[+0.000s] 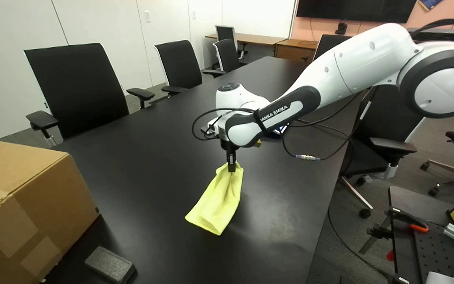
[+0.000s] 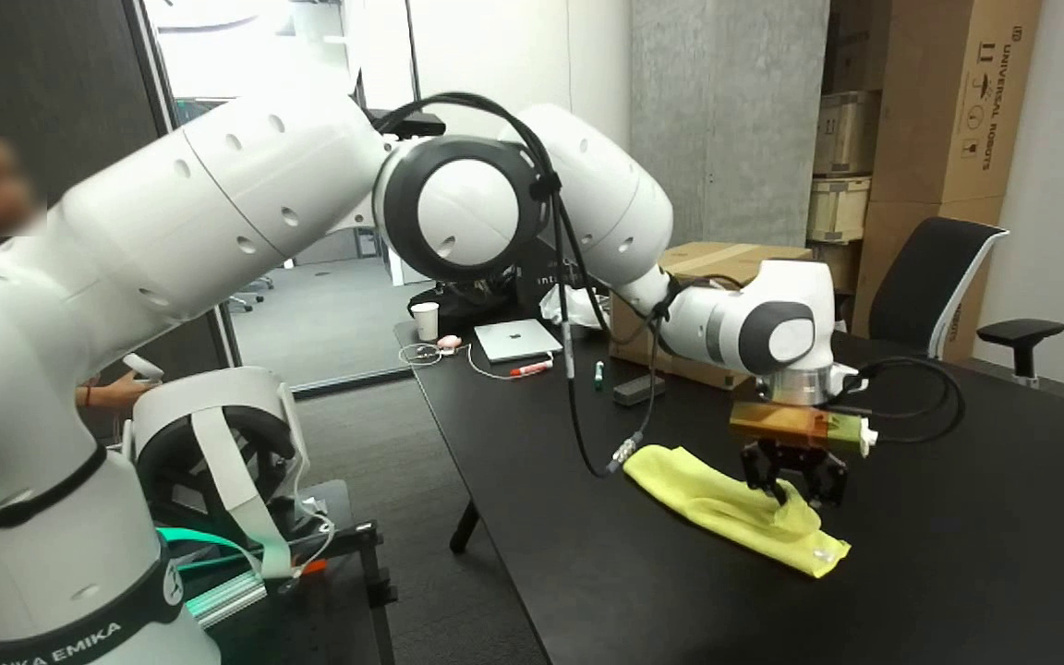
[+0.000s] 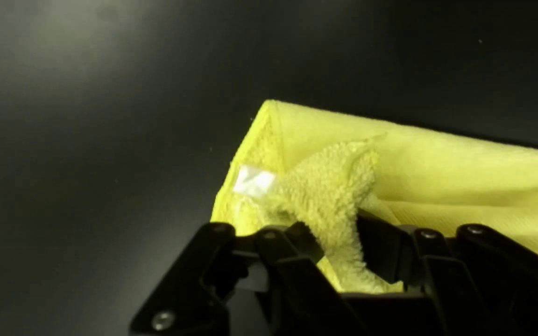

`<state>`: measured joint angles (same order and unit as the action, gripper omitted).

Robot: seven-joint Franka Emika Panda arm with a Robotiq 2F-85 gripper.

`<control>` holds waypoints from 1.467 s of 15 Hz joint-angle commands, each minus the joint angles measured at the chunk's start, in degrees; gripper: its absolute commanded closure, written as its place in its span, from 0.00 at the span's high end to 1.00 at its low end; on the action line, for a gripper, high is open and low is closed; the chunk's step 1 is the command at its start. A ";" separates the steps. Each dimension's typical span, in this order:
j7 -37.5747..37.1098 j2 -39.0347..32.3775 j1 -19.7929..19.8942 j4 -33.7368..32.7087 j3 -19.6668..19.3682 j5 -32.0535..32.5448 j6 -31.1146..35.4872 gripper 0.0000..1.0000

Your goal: Fold the cloth on the table

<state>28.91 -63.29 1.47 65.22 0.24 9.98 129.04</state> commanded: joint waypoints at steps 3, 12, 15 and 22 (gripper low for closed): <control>-6.58 -4.33 0.33 -5.63 -0.55 -0.37 -0.98 0.08; -14.03 6.71 1.41 4.97 -0.58 -1.27 6.38 0.80; -18.60 13.23 2.49 13.04 -1.81 -1.89 8.22 0.99; -29.57 28.41 3.37 31.06 -3.94 -5.71 6.36 1.00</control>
<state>4.10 -44.22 5.33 85.10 -2.77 6.45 134.93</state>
